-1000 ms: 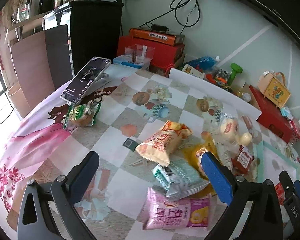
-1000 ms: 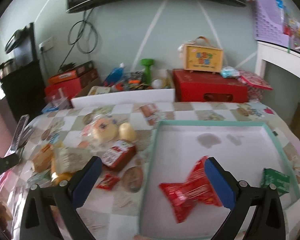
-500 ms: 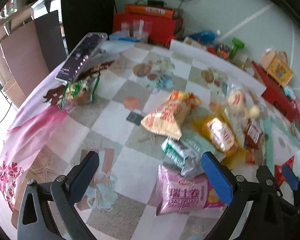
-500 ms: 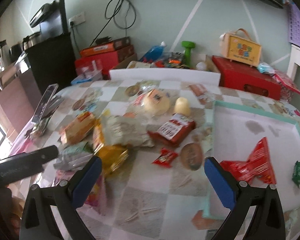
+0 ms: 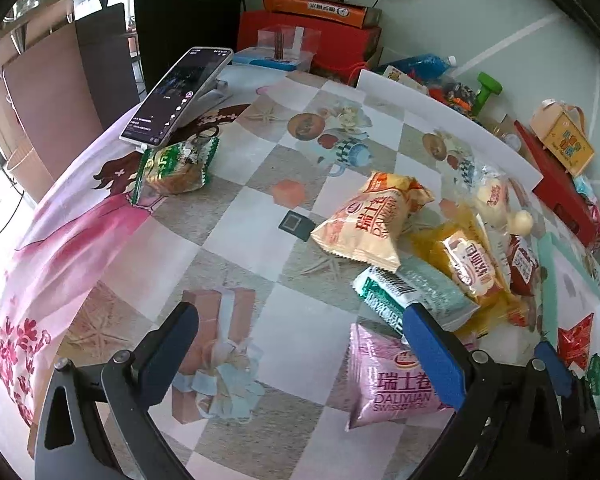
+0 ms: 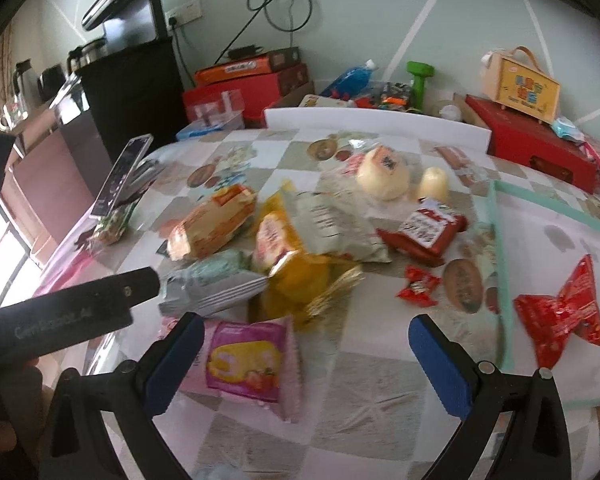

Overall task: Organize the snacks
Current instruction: 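Withdraw both open tools from the tray back toward the snack pile, then grasp the pink swiss roll with the right tool while the left tool approaches the green-white packet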

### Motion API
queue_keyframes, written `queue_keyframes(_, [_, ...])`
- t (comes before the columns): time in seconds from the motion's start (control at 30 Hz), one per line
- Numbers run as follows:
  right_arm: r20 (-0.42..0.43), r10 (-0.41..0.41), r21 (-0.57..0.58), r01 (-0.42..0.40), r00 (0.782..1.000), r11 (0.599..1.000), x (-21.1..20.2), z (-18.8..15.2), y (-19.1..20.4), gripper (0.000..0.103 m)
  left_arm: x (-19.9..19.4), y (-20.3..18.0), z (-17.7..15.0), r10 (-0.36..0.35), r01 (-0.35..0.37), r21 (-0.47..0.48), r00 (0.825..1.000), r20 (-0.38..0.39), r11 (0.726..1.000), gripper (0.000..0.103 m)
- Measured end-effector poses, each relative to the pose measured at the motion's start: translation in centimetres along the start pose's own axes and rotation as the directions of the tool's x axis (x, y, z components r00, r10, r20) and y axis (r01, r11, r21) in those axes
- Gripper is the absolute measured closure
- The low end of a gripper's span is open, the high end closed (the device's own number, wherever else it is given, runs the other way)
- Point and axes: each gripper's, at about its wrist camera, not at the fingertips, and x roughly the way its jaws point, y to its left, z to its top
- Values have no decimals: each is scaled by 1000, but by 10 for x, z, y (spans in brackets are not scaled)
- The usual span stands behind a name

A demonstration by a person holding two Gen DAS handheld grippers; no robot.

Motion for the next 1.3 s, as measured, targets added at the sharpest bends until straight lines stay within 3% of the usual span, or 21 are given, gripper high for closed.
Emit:
queue_keyframes(0.3, [-28, 30, -60, -32, 999, 998, 13, -7, 32, 0, 4, 31, 4, 23, -25, -82, 999, -26, 996, 1])
queue_keyframes(0.7, [-62, -3, -156, -7, 998, 988, 28, -17, 61, 0, 17, 55, 1, 37, -48, -143, 996, -80, 989, 1])
queue_keyframes(1.3, [-141, -3, 6, 4, 990, 1000, 32, -21, 21, 0, 14, 44, 2, 48, -57, -125, 996, -76, 990, 1])
